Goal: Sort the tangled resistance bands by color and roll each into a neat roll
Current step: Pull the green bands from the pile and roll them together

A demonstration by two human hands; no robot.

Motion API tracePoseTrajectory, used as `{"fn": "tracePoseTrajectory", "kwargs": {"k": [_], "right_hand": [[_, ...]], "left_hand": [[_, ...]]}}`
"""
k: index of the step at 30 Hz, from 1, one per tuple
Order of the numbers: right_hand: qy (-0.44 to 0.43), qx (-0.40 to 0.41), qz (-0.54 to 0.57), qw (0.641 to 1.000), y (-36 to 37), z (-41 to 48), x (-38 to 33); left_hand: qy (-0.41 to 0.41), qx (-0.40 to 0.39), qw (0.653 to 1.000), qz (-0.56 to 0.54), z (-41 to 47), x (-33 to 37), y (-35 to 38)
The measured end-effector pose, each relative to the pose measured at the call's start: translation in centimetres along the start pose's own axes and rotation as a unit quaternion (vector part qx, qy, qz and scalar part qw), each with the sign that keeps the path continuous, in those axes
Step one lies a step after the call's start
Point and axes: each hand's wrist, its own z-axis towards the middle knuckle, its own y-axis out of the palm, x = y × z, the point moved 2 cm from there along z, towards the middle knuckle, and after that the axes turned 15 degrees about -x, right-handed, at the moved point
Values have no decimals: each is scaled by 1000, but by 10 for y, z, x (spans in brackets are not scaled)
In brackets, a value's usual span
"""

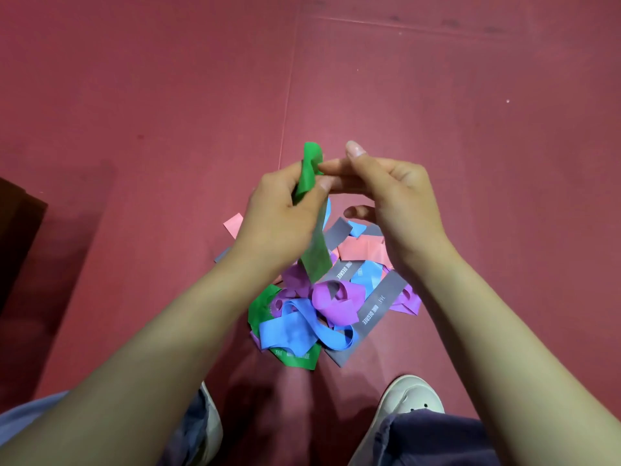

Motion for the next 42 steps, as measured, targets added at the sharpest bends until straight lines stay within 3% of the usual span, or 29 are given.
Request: {"fn": "tracePoseTrajectory", "kwargs": {"k": [3, 8, 12, 19, 27, 31, 37, 42], "right_hand": [[9, -5, 8, 1000, -3, 1, 2], [13, 61, -37, 997, -13, 3, 10], [52, 22, -105, 993, -16, 7, 23], [201, -97, -266, 938, -12, 6, 53], [269, -123, -379, 877, -8, 0, 81], [295, -121, -451, 834, -3, 0, 90], [284, -126, -439, 843, 3, 6, 77], [255, -131, -441, 850, 7, 10, 64]], "left_hand": [[-25, 10, 998, -61, 1, 4, -1], [-47, 46, 991, -119, 3, 8, -8], [-46, 30, 984, -170, 5, 17, -14], [96, -32, 958, -268, 0, 44, -27], [90, -2, 927, -363, -1, 51, -39], [92, 23, 923, -373, 0, 46, -46], [48, 109, 956, -269, 2, 21, -57], [4, 169, 948, -269, 4, 7, -56]]}}
